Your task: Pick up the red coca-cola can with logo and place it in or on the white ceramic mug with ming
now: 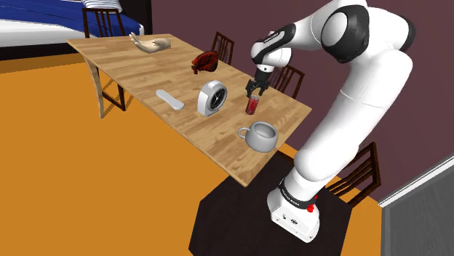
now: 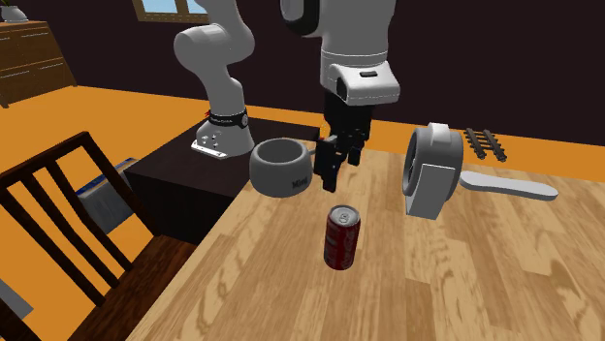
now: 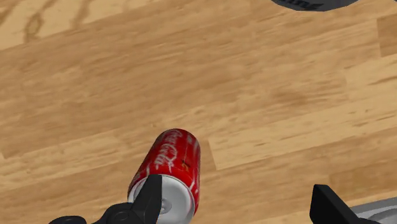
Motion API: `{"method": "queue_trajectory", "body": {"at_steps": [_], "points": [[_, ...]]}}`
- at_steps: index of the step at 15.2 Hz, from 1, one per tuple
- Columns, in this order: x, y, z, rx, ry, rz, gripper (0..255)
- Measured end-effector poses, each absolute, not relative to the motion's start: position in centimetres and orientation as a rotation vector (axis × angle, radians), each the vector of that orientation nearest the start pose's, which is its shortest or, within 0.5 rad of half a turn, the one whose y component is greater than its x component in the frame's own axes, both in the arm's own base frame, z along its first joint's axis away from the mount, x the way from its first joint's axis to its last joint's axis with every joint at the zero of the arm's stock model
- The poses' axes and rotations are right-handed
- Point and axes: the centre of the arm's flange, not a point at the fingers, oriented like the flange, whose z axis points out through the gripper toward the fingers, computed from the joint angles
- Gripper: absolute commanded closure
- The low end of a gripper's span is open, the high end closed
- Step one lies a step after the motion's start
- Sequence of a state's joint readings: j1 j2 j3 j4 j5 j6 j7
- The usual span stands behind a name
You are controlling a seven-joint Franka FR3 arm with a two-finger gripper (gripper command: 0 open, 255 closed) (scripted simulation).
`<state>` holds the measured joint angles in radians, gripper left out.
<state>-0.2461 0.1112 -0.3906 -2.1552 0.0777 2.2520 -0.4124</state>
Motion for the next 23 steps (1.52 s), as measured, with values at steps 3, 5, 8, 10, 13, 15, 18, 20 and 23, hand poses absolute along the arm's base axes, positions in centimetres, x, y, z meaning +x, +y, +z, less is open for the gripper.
{"method": "queue_trajectory", "body": {"at_steps": [3, 5, 8, 10, 13, 15, 18, 20, 23], "points": [[45.5, -36.0, 33.3, -3.096, 0.442, -0.009, 0], [46.2, -37.6, 32.4, -3.096, 0.453, -0.009, 0], [46.5, -38.1, 30.8, -3.096, 0.456, -0.01, 0], [46.5, -38.2, 29.8, -3.096, 0.456, -0.01, 0], [46.5, -38.2, 28.2, -3.096, 0.456, -0.01, 0], [46.5, -38.2, 28.0, -3.096, 0.456, -0.01, 0], [46.5, -38.3, 27.9, -3.096, 0.456, -0.01, 0], [46.5, -38.3, 27.9, -3.096, 0.456, -0.011, 255], [46.5, -38.2, 27.9, -3.096, 0.456, -0.01, 255]]}}
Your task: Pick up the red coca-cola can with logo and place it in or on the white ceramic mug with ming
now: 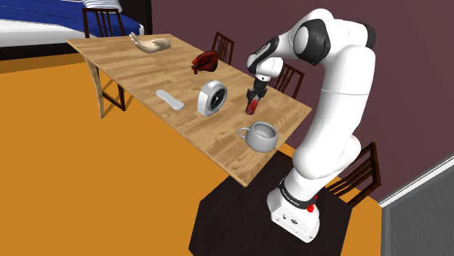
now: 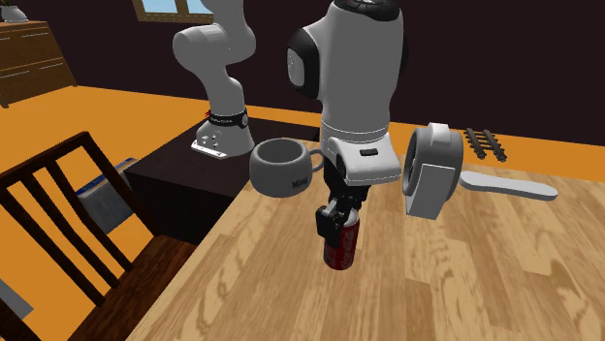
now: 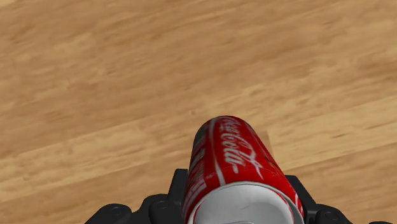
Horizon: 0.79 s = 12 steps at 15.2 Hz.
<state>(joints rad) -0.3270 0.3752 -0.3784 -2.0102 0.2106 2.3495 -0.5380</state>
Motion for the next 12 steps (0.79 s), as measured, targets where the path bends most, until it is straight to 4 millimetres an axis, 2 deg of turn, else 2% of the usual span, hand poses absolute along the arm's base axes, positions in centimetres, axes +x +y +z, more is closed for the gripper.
{"method": "queue_trajectory", "body": {"at_steps": [7, 12], "points": [[46.5, -38.2, 27.9, -3.096, 0.456, -0.01, 255], [46.5, -38.2, 30.0, -3.096, 0.456, -0.011, 255]]}}
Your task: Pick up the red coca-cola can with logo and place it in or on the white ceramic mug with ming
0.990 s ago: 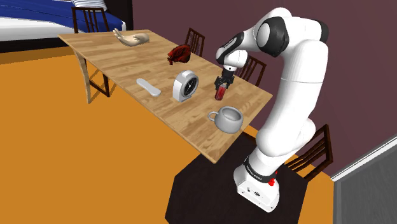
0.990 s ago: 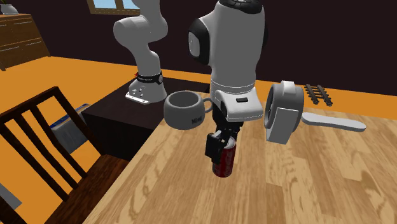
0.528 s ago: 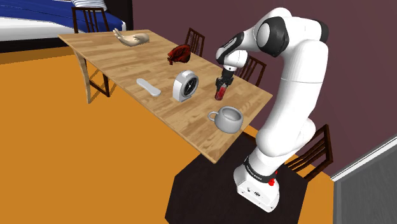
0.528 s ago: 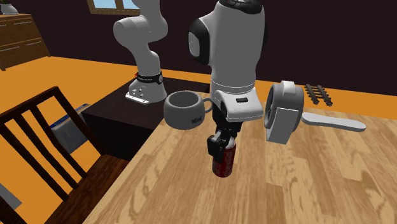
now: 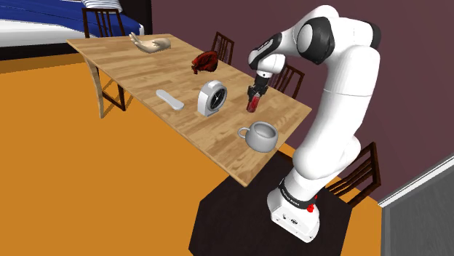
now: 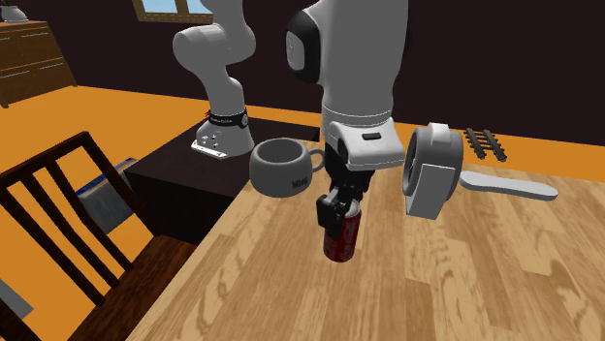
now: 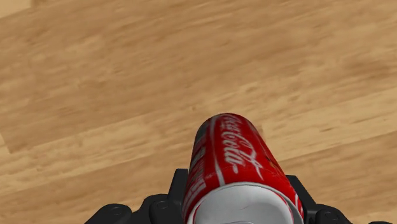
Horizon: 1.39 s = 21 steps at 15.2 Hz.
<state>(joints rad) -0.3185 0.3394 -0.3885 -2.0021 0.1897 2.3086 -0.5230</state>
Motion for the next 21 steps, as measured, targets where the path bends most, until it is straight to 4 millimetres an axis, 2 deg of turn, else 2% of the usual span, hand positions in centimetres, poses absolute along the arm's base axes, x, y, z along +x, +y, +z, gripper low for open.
{"method": "queue_trajectory", "body": {"at_steps": [21], "points": [[46.5, -38.2, 41.1, -3.096, 0.456, -0.011, 255]]}}
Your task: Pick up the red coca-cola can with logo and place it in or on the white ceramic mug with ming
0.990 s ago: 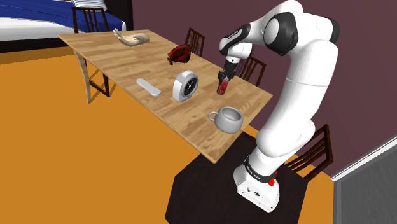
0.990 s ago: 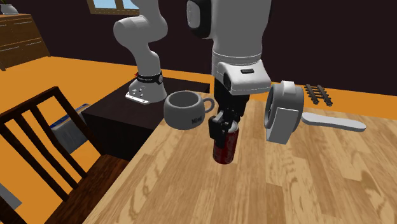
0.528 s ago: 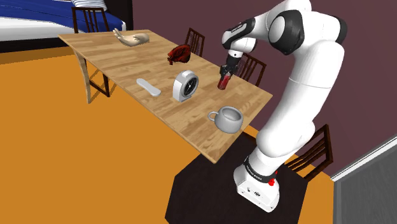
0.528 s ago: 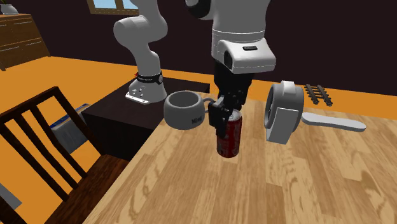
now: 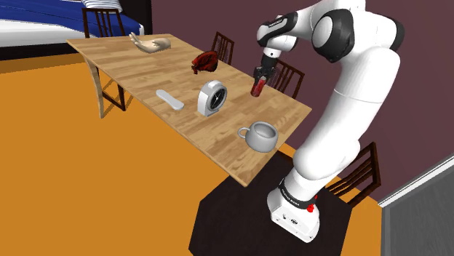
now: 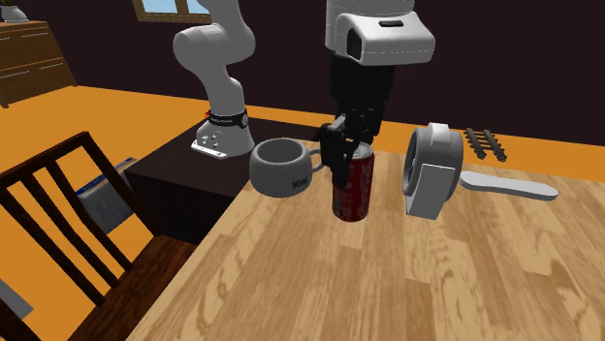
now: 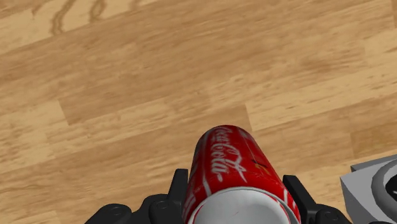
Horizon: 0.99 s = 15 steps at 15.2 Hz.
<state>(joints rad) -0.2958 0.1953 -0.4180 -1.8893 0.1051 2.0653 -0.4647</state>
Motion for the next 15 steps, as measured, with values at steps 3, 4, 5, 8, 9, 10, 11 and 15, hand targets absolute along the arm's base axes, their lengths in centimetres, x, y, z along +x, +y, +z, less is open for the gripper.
{"method": "queue_trajectory", "body": {"at_steps": [3, 4, 5, 8, 9, 10, 11, 15], "points": [[46.6, -38.3, 42.6, -3.096, 0.456, -0.011, 255], [46.6, -38.3, 43.2, -3.097, 0.456, -0.01, 255], [46.6, -38.3, 43.8, -3.096, 0.456, -0.011, 255], [46.1, -37.7, 44.7, -3.096, 0.456, -0.01, 255], [45.3, -37.1, 44.9, -3.096, 0.456, -0.01, 255], [44.6, -36.1, 44.9, -3.096, 0.456, -0.01, 255], [43.9, -35.3, 45.0, -3.096, 0.457, -0.011, 255], [40.7, -31.1, 45.7, -3.096, 0.456, -0.01, 255]]}}
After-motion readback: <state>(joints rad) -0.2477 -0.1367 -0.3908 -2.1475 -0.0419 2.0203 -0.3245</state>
